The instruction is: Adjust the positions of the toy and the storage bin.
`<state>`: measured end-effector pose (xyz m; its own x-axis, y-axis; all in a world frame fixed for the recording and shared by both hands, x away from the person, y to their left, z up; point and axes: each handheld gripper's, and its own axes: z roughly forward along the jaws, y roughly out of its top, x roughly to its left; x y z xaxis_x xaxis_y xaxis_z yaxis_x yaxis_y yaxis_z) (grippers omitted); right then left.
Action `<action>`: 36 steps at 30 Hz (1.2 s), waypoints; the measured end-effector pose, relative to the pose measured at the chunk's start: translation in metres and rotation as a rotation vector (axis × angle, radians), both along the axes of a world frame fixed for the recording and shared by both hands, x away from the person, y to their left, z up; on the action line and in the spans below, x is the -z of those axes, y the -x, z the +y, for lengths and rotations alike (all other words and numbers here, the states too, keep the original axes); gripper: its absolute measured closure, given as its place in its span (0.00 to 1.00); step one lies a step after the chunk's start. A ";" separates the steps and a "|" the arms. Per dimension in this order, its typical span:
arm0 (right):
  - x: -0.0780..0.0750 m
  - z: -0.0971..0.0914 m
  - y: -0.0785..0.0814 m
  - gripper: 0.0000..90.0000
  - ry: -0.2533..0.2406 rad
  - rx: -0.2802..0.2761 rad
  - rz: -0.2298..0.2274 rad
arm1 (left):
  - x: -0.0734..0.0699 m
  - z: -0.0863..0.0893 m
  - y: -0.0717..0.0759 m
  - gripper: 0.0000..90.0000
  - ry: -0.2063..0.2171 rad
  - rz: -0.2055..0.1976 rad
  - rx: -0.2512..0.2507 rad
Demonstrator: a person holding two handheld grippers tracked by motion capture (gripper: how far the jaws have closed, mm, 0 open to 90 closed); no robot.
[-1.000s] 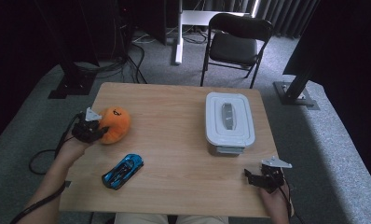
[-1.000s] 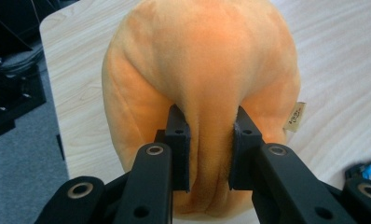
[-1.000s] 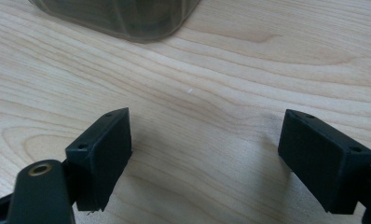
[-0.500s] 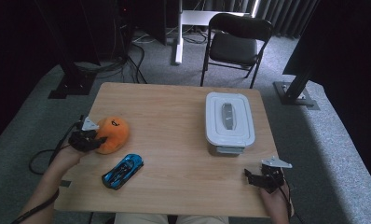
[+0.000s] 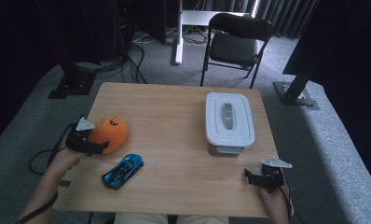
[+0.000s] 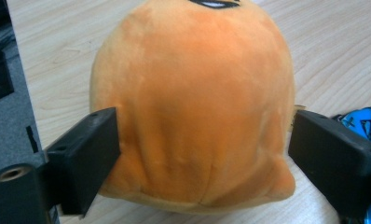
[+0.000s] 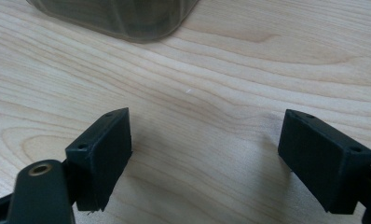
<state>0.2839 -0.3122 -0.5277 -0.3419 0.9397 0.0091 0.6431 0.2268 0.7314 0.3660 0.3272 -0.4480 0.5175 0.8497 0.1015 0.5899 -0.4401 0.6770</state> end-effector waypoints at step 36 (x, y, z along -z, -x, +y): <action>-0.001 -0.002 -0.006 0.15 -0.005 0.038 0.018 | 0.001 -0.110 -0.011 0.01 0.118 -0.047 0.169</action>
<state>0.2895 -0.3138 -0.5268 -0.3053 0.9520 0.0202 0.6647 0.1979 0.7205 0.3767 0.2168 -0.4487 0.6507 0.7585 0.0344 0.4806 -0.4465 0.7547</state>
